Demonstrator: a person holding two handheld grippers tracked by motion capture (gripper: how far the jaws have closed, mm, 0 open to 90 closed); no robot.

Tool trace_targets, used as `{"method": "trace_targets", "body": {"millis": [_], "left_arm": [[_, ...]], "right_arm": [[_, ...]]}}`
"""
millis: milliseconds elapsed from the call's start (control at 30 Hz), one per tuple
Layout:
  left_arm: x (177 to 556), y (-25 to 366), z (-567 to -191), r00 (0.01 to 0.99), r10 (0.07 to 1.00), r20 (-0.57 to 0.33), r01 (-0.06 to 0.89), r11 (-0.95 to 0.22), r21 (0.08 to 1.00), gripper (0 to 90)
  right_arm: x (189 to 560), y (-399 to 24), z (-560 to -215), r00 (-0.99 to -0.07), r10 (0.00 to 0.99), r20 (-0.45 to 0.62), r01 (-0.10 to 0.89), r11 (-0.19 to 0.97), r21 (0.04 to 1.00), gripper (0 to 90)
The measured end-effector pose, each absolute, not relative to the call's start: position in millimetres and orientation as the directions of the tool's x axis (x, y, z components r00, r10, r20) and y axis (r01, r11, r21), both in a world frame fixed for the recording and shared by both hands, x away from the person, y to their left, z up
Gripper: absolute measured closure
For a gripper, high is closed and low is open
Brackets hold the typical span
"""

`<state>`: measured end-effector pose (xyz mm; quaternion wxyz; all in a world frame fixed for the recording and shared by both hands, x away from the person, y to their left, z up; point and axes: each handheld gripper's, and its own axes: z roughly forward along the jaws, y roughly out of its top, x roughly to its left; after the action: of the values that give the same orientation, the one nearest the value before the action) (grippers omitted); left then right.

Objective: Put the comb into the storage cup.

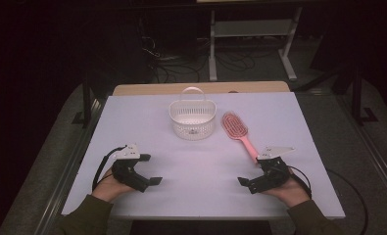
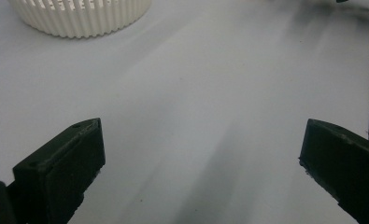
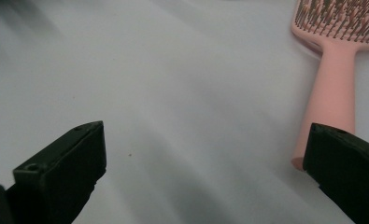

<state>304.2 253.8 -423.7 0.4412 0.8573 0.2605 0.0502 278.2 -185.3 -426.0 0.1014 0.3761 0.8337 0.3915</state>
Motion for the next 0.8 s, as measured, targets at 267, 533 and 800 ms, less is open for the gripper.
{"method": "trace_targets", "body": {"millis": [267,533,800], "left_arm": [[304,252,-424,0.863,0.485,-0.142,0.399,-0.479,0.782,0.0],[303,252,-424,0.862,0.486,-0.143,0.399,-0.478,0.783,0.0],[302,252,-424,0.866,0.481,-0.135,0.389,-0.481,0.785,0.0]], "right_arm": [[277,-183,-425,-0.699,0.704,0.124,0.550,0.420,0.722,0.0],[277,-181,-421,-0.705,0.699,0.122,0.544,0.422,0.726,0.0],[279,-180,-416,-0.709,0.694,0.124,0.546,0.429,0.720,0.0]]}}
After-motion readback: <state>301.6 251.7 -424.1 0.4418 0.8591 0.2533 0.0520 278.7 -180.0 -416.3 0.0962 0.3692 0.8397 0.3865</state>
